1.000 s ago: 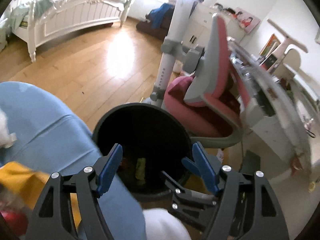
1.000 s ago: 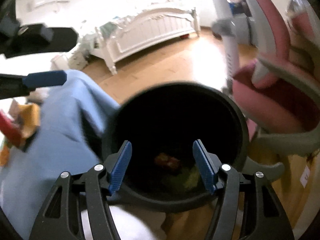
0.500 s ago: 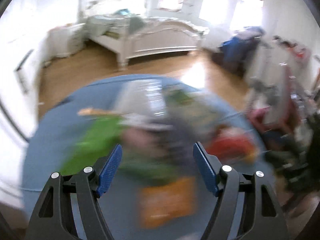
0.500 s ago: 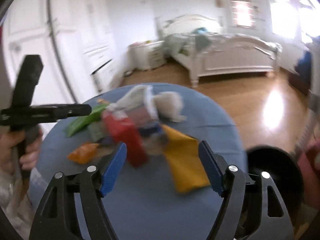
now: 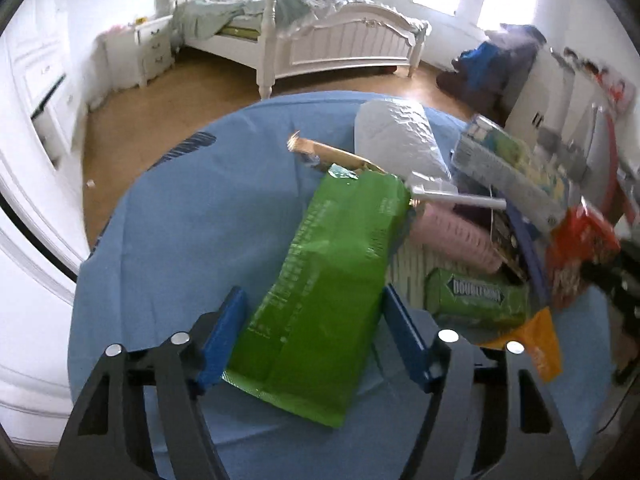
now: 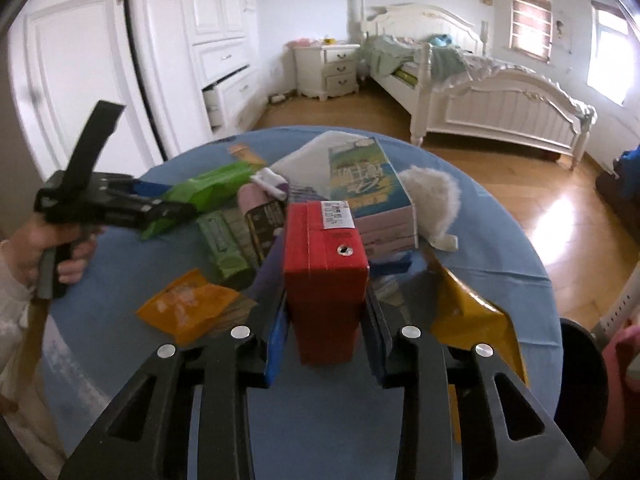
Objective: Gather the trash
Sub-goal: 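Grasp the green wrapper with the left tool while the right tool grasps a red box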
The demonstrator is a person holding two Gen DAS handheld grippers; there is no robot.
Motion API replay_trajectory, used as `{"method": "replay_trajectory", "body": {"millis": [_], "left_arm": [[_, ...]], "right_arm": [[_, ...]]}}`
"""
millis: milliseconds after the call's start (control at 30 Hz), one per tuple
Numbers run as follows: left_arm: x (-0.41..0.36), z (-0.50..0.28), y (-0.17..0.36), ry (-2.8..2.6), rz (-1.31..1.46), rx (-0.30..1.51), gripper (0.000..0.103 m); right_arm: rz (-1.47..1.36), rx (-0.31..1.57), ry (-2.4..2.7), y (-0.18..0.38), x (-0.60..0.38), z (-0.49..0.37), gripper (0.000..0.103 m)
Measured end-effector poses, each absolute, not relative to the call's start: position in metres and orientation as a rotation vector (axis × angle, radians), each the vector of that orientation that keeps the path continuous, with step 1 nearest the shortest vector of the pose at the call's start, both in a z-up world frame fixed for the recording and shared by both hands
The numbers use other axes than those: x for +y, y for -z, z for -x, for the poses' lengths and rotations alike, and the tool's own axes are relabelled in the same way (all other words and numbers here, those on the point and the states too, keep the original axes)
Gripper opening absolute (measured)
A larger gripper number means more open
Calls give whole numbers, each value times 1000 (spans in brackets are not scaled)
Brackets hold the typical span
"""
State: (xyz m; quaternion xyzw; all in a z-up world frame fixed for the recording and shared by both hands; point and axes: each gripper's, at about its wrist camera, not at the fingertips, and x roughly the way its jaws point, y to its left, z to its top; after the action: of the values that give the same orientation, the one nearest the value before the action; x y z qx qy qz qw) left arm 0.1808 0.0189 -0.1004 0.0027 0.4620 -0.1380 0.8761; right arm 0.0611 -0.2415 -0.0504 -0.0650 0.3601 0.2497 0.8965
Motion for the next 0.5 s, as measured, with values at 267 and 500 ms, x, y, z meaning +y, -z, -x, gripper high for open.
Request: {"method": "replay_trajectory", "body": {"millis": [267, 500], "left_arm": [[9, -147, 57, 308, 49, 842, 58], [-59, -129, 3, 461, 74, 742, 58]], "right_arm": [[12, 648, -546, 27, -258, -32, 33], [-108, 508, -441, -1, -314, -10, 33]]}}
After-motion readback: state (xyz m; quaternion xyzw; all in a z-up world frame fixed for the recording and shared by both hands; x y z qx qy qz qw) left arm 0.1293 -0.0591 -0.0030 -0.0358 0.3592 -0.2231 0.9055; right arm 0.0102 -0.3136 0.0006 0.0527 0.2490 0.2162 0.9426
